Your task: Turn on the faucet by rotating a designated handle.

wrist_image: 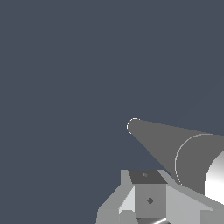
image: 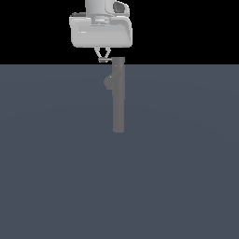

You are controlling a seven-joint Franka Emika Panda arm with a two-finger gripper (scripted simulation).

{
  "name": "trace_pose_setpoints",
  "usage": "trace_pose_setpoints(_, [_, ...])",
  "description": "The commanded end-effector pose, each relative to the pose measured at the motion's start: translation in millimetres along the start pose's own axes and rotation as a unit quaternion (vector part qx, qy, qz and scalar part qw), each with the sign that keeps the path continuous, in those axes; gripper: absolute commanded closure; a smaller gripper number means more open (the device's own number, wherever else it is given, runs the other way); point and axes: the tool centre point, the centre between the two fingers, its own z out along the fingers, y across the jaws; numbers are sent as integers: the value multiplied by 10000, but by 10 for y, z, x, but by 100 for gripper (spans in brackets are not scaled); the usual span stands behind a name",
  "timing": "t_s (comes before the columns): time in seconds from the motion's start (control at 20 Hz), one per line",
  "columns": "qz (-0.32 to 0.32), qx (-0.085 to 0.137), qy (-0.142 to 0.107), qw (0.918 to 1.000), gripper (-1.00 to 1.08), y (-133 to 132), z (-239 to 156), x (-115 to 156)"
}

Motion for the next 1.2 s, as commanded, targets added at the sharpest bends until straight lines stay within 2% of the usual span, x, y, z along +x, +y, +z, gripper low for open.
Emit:
trace_pose_setpoints(0.0, [9, -12, -62, 10000, 108, 42, 0, -117])
trace_pose_setpoints(0.5, [-8, -11, -89, 10000, 108, 139, -6, -405])
trace_pose_setpoints(0.6, [8, -7, -29, 10000, 108, 148, 9, -312])
trace_pose_setpoints(1.15, [-9, -10, -89, 10000, 108, 609, -10, -551])
